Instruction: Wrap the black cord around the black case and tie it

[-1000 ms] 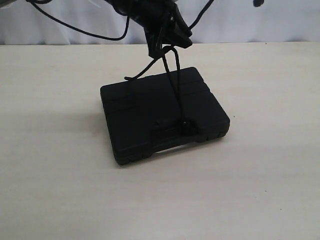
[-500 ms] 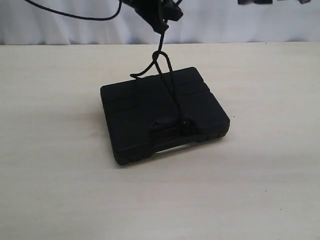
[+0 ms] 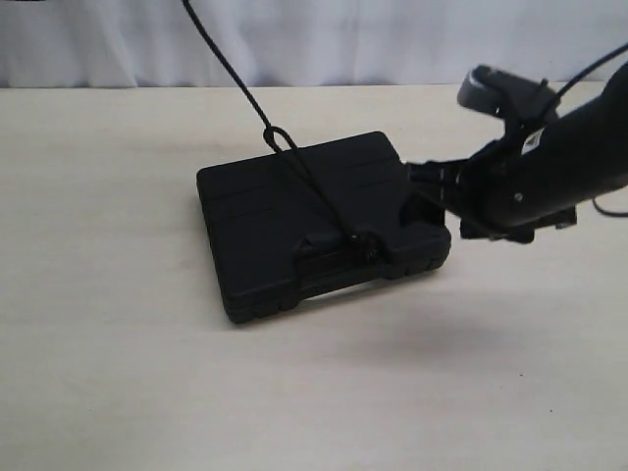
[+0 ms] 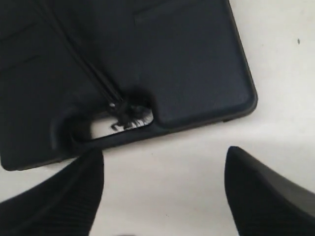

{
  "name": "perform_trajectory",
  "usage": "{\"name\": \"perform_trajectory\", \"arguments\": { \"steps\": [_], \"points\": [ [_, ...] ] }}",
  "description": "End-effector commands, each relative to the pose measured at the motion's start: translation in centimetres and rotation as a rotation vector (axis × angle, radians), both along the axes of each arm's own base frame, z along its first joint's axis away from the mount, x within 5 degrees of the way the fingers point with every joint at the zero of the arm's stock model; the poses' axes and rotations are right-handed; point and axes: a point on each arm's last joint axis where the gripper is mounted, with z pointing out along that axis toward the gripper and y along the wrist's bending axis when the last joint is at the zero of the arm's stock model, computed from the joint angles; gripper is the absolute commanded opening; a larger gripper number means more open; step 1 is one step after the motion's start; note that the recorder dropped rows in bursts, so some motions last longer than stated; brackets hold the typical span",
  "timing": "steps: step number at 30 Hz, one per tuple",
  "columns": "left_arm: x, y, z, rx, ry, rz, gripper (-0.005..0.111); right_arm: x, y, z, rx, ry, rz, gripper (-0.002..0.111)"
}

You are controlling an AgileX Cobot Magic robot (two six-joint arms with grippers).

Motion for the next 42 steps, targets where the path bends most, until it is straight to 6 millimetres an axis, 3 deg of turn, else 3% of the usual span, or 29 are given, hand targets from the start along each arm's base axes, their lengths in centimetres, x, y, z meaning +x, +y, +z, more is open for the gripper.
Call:
{"name": "perform_trajectory", "arguments": {
  "steps": [1, 5, 9, 19, 24, 30, 33, 35, 36, 37, 40, 42],
  "points": [
    [-0.3, 2.6, 0.2, -0.017, 0.027, 0.031, 0.0, -0.3, 2.0, -2.7, -0.001, 0.019, 0.033, 0.059],
    [-0.6, 3.8, -0.2, 0.012, 0.063, 0.036, 0.0, -0.2, 5.0, -4.9, 0.031, 0.002, 0.055, 0.059],
    [-0.7, 4.2, -0.6, 0.068, 0.089, 0.051, 0.0, 0.4, 6.3, -7.3, 0.102, 0.038, -0.058, 0.059],
    [-0.7, 4.2, -0.8, 0.071, 0.095, 0.049, 0.0, 2.0, 6.4, -10.5, 0.177, 0.035, -0.311, 0.059],
    [-0.6, 4.2, -1.1, 0.07, 0.101, 0.05, 0.0, 2.4, 6.2, -11.0, 0.185, 0.018, -0.361, 0.059],
    [0.0, 4.3, -3.0, 0.067, 0.137, 0.049, 0.0, 2.6, 6.1, -10.9, 0.197, 0.004, -0.396, 0.058],
    [0.1, 4.4, -3.5, 0.076, 0.146, 0.049, 0.0, 2.5, 6.1, -11.5, 0.144, -0.008, -0.321, 0.042],
    [0.1, 4.6, -3.5, 0.073, 0.148, 0.056, 0.0, 2.5, 6.1, -11.7, 0.126, -0.008, -0.294, 0.025],
    [0.1, 5.2, -3.4, 0.058, 0.156, 0.081, 0.0, 2.6, 6.0, -11.7, 0.095, -0.031, -0.243, 0.01],
    [0.0, 5.6, -3.4, 0.054, 0.161, 0.095, 0.0, 2.7, 5.9, -11.4, 0.068, -0.061, -0.195, 0.004],
    [-0.2, 7.5, -3.7, 0.079, 0.199, 0.163, 0.0, 3.4, 4.7, -10.7, 0.021, -0.108, -0.135, 0.004],
    [-0.7, 9.7, -4.2, 0.131, 0.257, 0.246, 0.0, 4.4, 2.5, -10.0, 0.012, -0.128, -0.172, 0.004]
  ]
}}
